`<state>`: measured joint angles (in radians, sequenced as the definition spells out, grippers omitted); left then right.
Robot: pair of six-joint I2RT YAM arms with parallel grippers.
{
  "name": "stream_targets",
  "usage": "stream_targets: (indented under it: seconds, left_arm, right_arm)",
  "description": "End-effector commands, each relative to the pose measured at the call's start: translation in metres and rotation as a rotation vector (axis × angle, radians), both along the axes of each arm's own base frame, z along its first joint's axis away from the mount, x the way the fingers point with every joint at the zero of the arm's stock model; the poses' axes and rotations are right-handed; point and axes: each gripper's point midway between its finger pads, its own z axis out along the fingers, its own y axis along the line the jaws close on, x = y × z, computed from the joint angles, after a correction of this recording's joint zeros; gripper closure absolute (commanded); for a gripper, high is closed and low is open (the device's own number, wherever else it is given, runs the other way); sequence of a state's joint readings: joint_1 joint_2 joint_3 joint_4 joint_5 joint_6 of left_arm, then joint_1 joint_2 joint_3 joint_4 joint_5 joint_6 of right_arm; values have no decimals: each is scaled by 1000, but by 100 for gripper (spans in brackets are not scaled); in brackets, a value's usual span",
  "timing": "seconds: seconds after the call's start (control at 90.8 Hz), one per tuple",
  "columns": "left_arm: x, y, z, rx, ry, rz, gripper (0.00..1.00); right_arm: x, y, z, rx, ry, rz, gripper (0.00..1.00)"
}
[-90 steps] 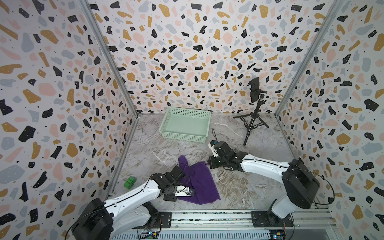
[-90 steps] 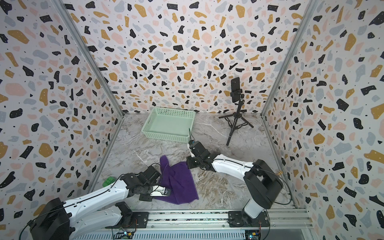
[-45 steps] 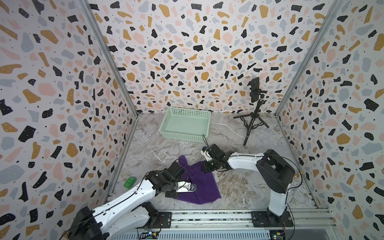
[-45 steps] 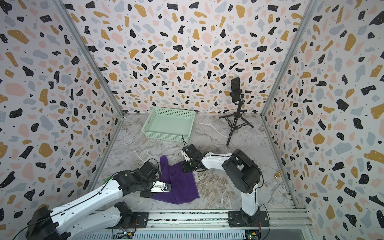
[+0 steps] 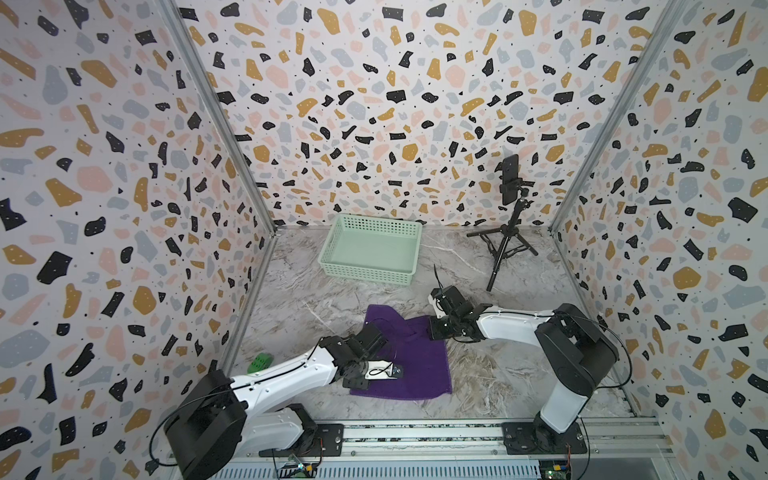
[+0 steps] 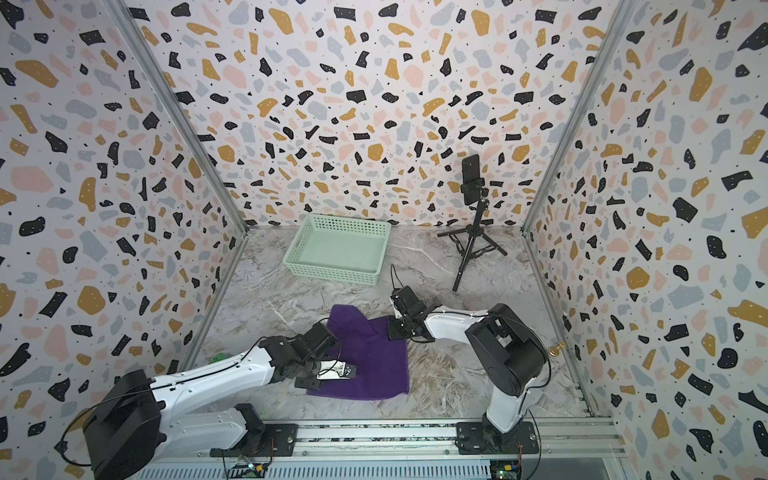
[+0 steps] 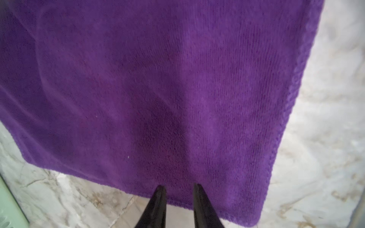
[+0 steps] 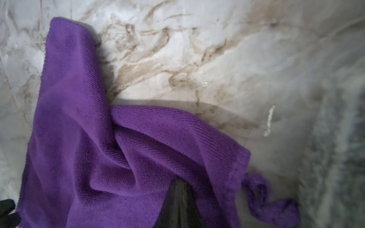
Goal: Fold the square dishcloth
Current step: Adjust the cleaning item at the center of the board.
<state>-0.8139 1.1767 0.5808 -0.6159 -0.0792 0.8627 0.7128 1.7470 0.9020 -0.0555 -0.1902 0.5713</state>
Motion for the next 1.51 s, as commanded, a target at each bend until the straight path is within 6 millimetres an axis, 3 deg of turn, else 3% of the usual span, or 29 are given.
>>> stream_targets:
  seconds: [0.0,0.176,0.286,0.396,0.484,0.694,0.771,0.892,0.991,1.079,1.145,1.277,1.376,1.497]
  left_arm:
    - [-20,28,-7,87,36,-31,72]
    - [-36,56,-21,167,55,-52,72]
    - [-34,66,-23,178,62,-33,72]
    - [-25,72,-19,181,52,-9,73]
    - [-21,70,-7,164,48,3,73]
    - [-17,31,57,-43,53,-19,72]
    - [6,12,70,-97,-7,-20,71]
    - [66,-17,73,-142,-132,48,72]
    - [116,-26,57,-102,-165,150,73]
    - [158,-27,49,-94,-200,247,74]
    - [180,-26,43,-101,-210,283,74]
    - [197,-21,23,-70,-183,309,75]
    - [200,-13,6,-26,-169,307,75]
    - [202,-1,-12,24,-142,321,75]
  right_arm:
    - [-11,13,7,69,15,61,88]
    - [-35,54,31,212,56,226,81]
    - [-28,54,63,243,-25,226,76]
    - [-3,24,70,154,-70,100,77]
    - [24,-5,62,104,-76,-34,78]
    - [65,-65,38,49,-80,-276,83]
    - [72,-80,31,13,-88,-327,84]
    - [75,-103,18,-45,-71,-398,85]
    - [72,-135,12,-103,-76,-480,84]
    - [66,-152,23,-144,-125,-505,83]
    - [61,-145,37,-165,-182,-458,82]
    - [39,-95,59,-148,-235,-253,74]
    - [22,-65,52,-135,-186,-103,67]
    - [15,-58,32,-165,-125,-47,60]
